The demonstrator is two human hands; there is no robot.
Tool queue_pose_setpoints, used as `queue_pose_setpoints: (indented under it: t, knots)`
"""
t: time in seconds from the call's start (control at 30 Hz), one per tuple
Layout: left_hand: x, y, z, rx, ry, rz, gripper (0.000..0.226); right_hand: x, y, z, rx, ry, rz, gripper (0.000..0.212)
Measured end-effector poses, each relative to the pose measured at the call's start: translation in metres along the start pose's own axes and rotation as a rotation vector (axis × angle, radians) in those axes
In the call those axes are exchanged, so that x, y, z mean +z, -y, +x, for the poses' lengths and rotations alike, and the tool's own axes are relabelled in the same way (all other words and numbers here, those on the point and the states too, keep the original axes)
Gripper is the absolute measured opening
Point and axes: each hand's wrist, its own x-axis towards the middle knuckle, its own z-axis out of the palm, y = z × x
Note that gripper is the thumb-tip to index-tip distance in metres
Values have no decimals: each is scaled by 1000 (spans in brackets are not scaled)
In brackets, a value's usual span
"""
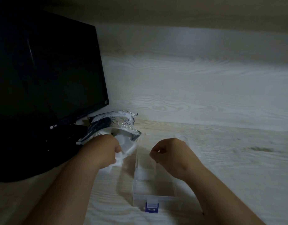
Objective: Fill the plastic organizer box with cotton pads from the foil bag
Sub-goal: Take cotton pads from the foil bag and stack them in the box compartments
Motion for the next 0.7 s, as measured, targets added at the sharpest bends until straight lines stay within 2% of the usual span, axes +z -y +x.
queue_pose_setpoints:
  t: [0.13, 0.27, 0.5, 0.7]
  knots:
    - [4, 4, 6, -2, -17, -44, 37, 0, 1, 0, -2, 2, -7, 17]
    - [2, 1, 6, 20, -20, 14, 39, 0, 1, -1, -3, 12, -9, 18]
    - [1, -2, 4, -3, -164, 76, 42, 0, 2, -1, -1, 18, -6, 17]
    - [-10, -9, 3, -120, -326, 76, 22, 0, 2, 0, 3, 11, 2, 17]
